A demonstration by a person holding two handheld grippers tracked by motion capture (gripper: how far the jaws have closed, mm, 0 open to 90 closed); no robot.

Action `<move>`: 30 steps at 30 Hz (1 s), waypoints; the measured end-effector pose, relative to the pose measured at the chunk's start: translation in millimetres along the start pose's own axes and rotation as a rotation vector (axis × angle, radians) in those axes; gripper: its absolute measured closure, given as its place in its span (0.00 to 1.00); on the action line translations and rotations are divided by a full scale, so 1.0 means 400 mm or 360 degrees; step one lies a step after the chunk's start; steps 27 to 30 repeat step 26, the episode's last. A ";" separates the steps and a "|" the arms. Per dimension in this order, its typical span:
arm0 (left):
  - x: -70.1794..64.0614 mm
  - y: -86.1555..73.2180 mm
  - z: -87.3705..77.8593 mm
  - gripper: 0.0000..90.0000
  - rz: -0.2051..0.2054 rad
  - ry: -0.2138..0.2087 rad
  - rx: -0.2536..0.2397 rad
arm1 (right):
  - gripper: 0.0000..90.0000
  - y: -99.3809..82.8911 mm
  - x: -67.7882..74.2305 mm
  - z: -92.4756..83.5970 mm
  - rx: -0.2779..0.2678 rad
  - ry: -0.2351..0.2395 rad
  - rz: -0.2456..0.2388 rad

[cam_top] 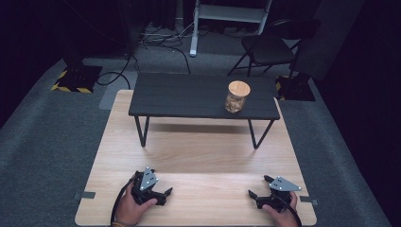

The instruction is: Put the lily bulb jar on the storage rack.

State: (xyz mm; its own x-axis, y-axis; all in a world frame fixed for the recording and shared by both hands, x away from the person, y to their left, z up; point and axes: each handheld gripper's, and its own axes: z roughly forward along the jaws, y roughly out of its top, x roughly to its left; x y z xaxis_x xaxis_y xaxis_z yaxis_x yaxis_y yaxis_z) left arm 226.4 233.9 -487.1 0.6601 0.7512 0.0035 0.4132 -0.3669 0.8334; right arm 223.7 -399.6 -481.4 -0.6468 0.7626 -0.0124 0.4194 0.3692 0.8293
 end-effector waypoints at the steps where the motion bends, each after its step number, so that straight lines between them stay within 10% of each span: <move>1: 0.000 0.000 0.000 0.01 -0.0001 0.0000 0.0000 | 0.05 0.000 0.000 0.000 0.0000 0.0000 0.0000; 30: 0.000 0.000 0.000 0.01 0.0000 0.0000 0.0000 | 0.03 0.003 0.005 0.000 0.0010 -0.0019 0.0015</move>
